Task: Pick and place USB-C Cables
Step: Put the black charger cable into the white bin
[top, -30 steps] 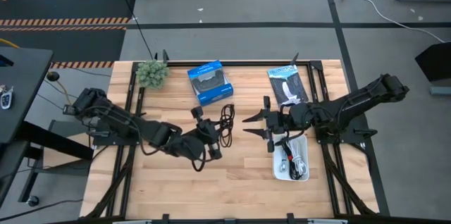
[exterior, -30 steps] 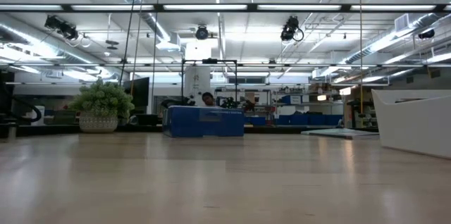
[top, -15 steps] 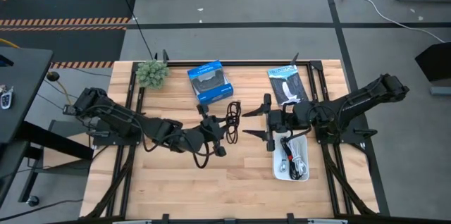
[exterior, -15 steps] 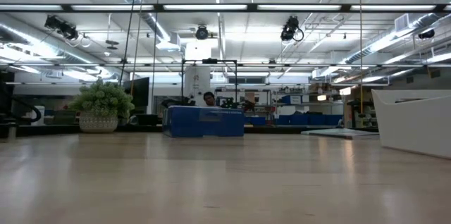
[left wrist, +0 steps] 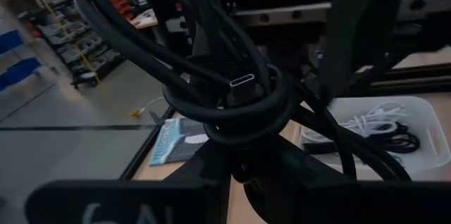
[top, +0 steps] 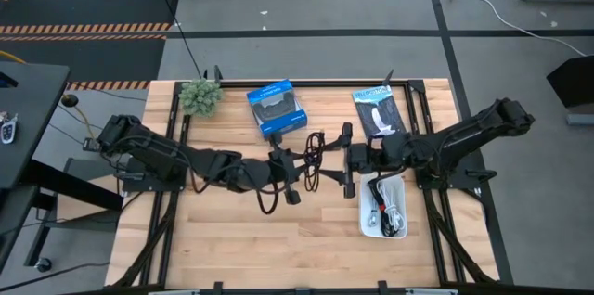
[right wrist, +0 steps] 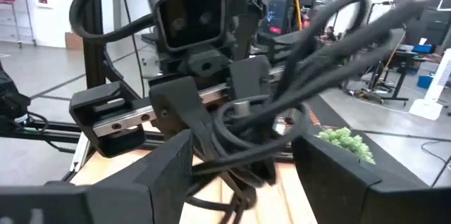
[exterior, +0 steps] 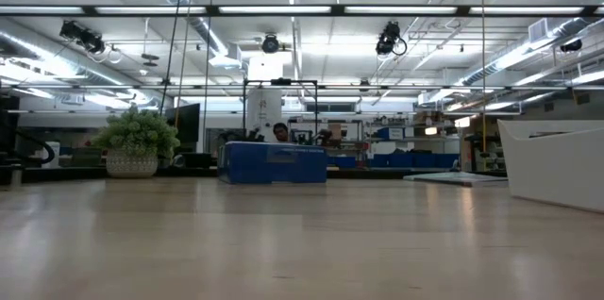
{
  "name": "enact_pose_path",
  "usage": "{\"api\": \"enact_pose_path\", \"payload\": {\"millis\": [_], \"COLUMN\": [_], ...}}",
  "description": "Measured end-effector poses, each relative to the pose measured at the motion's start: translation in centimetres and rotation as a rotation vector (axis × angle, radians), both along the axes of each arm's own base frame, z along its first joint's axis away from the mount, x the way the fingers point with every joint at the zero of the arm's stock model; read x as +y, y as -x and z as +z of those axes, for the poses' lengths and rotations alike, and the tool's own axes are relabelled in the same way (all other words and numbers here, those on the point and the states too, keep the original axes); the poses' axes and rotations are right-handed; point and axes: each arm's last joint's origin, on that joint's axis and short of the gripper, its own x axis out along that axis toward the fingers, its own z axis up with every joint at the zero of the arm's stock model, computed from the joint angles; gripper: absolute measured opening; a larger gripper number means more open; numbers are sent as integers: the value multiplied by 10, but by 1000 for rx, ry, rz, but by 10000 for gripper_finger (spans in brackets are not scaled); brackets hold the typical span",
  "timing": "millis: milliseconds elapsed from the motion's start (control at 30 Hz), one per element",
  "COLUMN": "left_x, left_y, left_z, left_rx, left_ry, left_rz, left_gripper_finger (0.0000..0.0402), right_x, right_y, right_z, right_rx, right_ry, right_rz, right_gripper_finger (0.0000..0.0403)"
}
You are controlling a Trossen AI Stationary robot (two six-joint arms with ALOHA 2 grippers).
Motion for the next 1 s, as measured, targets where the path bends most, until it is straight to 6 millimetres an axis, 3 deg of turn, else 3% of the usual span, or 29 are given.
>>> {"api": "enact_pose_path", "payload": {"millis": [333, 700, 1000], "left_x": [1, 0, 0], "left_y": [-1, -1, 0], "left_z": [0, 0, 0], "left_rx": [-4, -23, -49], "left_ry": [10, 88, 170], "left_rz": [-19, -40, -29], "left_gripper_finger": [66, 70, 162], "right_x": [2, 2, 2], "right_y": [-8, -8, -8], "right_z": [-3, -3, -5], "right_rx": [-38, -41, -20], "right_ry": [33, 29, 44], "right_rz": [-6, -6, -25], "right_gripper_finger": [239, 138, 127]}}
